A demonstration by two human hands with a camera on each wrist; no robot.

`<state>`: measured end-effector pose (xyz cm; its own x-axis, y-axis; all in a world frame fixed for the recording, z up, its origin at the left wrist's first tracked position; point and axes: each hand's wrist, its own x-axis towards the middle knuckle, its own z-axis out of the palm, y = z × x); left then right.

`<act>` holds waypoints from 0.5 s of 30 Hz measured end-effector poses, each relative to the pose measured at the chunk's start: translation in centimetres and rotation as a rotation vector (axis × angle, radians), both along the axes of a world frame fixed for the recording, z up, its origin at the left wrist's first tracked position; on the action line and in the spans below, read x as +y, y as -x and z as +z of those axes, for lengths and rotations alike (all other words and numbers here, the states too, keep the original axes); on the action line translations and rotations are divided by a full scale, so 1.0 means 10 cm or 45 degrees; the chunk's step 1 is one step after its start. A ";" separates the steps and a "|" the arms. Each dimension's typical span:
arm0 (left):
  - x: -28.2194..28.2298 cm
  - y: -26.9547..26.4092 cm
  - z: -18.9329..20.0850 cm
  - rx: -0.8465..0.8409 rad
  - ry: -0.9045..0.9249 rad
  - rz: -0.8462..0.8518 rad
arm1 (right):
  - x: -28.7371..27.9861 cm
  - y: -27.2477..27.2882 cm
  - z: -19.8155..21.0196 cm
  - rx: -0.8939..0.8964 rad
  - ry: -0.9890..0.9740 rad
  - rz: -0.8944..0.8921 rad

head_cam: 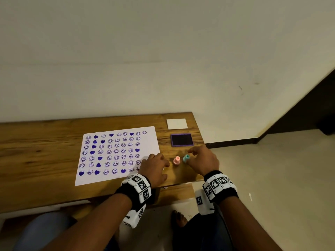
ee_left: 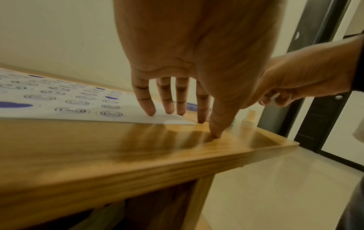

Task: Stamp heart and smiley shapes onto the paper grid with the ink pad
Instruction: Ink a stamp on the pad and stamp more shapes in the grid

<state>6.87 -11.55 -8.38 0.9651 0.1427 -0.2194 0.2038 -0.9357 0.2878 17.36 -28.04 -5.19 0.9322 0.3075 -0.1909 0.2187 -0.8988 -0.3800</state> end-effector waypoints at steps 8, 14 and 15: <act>-0.02 -0.01 0.03 -0.004 0.015 0.030 | 0.10 0.05 -0.06 0.013 -0.013 0.013; -0.02 -0.02 0.03 -0.005 0.023 0.048 | 0.08 0.06 -0.07 -0.036 -0.006 -0.001; -0.02 -0.02 0.03 -0.005 0.027 0.052 | 0.07 0.07 -0.07 -0.039 -0.012 0.003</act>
<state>7.03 -11.75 -8.10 0.9595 0.1770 -0.2190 0.2402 -0.9203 0.3087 16.70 -27.36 -5.91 0.9367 0.3117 -0.1594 0.2327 -0.8946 -0.3814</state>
